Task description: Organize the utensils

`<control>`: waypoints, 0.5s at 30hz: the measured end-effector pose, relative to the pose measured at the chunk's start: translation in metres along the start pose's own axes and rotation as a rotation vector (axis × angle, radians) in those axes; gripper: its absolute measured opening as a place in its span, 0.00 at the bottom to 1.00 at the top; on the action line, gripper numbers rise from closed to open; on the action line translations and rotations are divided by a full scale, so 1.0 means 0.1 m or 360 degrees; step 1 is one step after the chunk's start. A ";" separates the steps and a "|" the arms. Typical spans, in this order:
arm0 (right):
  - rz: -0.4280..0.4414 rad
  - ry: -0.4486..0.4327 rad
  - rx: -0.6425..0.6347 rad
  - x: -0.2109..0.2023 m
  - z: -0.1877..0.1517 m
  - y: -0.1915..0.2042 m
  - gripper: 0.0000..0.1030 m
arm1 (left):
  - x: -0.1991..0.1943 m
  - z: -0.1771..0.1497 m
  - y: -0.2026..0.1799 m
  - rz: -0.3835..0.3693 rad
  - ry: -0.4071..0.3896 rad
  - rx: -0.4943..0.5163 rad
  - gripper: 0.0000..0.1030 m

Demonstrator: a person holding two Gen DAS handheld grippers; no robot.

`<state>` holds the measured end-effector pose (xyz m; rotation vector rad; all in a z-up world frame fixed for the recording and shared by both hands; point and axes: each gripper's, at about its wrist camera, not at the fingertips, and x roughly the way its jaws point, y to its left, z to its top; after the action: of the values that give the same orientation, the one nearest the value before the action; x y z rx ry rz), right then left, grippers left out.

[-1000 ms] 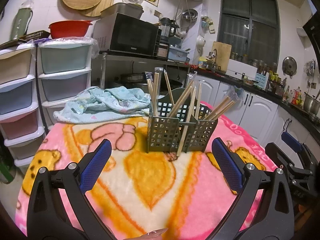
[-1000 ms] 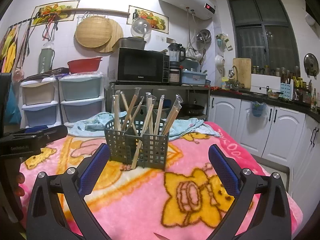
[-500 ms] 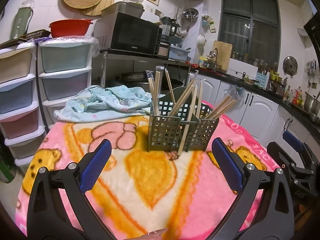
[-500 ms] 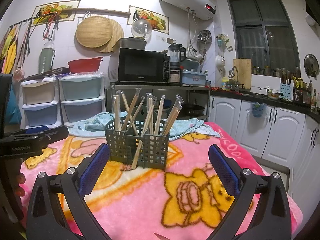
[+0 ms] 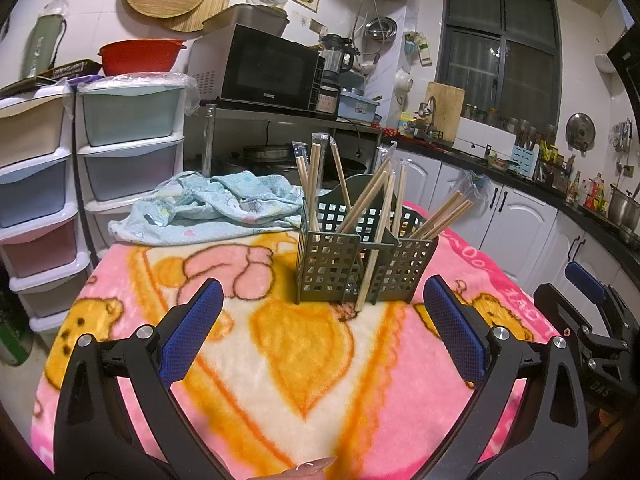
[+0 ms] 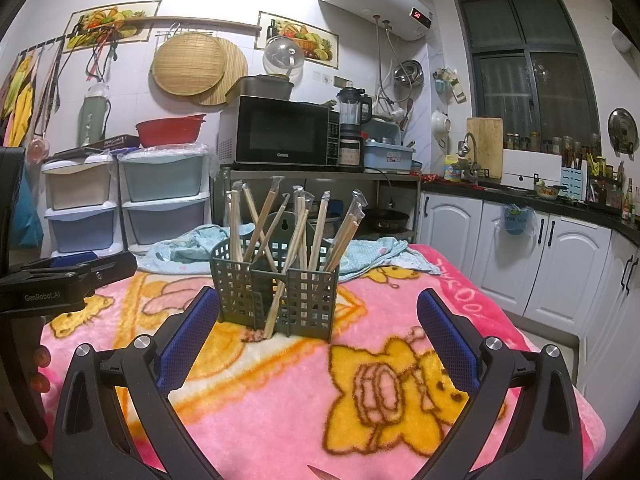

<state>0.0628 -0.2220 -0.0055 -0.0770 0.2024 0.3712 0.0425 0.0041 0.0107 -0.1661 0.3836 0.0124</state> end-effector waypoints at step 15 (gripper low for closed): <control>-0.0003 0.0007 -0.0005 0.00 0.01 0.01 0.94 | 0.01 -0.04 0.05 0.0022 0.0024 -0.0025 0.90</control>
<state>0.0622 -0.2209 -0.0044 -0.0812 0.2061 0.3695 0.0422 0.0080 0.0060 -0.1790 0.3995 0.0277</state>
